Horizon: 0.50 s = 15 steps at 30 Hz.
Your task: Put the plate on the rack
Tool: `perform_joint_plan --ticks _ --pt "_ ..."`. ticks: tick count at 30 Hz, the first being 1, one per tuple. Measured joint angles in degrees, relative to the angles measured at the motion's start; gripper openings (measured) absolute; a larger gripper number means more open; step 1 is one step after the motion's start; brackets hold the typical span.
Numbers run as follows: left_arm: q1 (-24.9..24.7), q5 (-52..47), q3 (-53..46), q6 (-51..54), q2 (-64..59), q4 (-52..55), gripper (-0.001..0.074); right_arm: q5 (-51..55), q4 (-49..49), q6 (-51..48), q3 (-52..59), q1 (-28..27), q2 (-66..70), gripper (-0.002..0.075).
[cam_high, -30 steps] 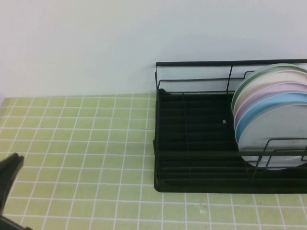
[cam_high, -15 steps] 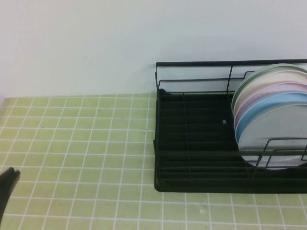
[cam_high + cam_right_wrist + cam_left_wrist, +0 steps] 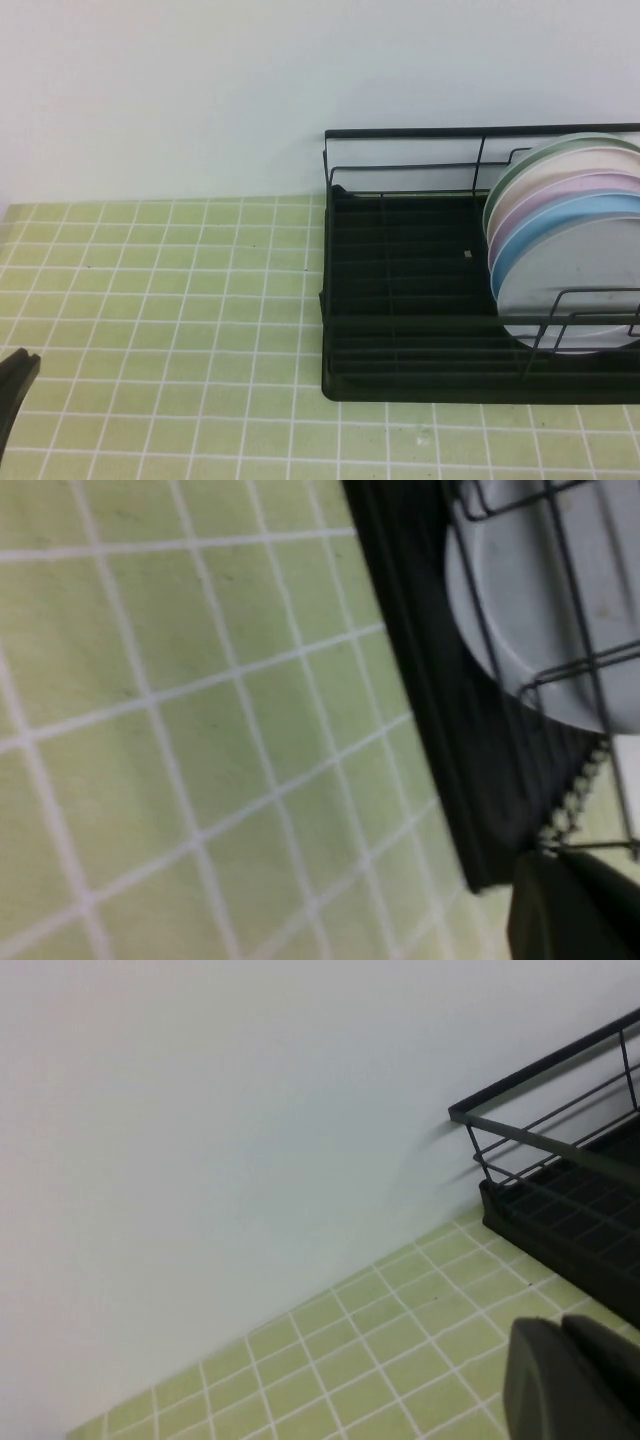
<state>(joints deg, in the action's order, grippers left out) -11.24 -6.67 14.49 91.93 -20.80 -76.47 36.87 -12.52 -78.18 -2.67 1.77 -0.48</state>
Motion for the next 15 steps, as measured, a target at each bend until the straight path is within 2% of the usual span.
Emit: perform_joint_plan --ticks 4,8,15 --pt "0.0 -0.76 -0.1 0.72 0.0 -1.2 0.0001 -9.55 5.98 0.0 2.3 0.0 0.0 0.0" --pt "0.0 -0.39 -0.1 0.98 0.0 -1.36 0.0001 -19.09 5.94 0.0 2.71 0.0 0.0 -0.0001" --pt "0.0 -3.33 -0.1 0.95 0.0 -2.14 0.0 -19.11 5.54 0.0 2.71 0.0 0.0 -0.0001"
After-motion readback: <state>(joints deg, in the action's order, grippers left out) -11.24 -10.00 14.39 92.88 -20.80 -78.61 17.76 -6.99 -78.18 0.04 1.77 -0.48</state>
